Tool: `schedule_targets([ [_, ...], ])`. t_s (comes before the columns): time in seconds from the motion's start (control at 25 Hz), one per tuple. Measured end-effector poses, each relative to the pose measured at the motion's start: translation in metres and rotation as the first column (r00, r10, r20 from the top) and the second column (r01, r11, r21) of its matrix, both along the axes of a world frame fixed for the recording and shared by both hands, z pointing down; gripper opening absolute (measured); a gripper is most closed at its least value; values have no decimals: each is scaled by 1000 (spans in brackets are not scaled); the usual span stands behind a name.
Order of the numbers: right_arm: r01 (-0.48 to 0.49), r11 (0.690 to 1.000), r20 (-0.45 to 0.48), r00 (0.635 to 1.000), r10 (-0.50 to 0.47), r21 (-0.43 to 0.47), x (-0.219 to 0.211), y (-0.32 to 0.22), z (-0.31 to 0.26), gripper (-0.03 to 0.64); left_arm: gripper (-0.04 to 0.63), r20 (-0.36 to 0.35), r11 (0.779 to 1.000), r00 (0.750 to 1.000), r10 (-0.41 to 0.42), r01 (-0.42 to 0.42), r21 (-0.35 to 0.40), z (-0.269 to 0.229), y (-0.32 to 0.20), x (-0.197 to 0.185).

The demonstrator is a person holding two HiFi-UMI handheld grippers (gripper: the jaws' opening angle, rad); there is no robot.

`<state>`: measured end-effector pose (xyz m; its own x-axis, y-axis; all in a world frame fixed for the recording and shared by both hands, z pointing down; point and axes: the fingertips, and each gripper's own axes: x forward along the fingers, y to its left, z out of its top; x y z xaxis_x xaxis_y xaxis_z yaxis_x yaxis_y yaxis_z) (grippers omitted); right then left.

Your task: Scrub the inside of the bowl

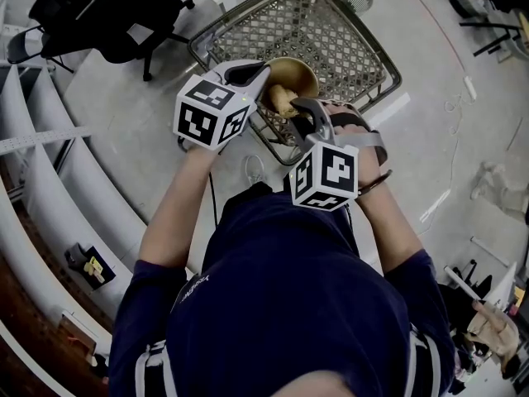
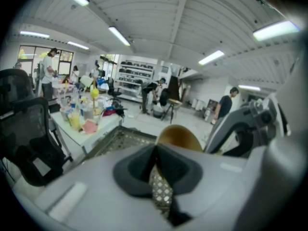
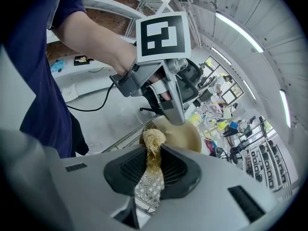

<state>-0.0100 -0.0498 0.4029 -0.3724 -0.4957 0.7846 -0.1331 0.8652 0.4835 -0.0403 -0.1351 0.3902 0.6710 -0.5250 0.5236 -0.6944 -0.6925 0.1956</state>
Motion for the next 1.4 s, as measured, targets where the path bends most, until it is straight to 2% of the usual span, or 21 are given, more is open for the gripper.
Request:
schedule_targets([
  [0.28,-28,1000,-30,999,29,4,13,-5,4,63,14,40,1000,999,13,-13,1,8,4,0],
  [0.6,-67,995,-45,996,71,70,23,-24,-6,63,14,49,1000,998,29,-28,-11,11,8,1],
  [1.0,-56,991,-40,997,61,118,17,-31,-21,63,12,58,998,996,61,-60,-12,11,17,10],
  [1.4,-25,991,-36,999,30,129,12,-23,-27,63,14,145,994,984,99,-105,34,14,25,17],
])
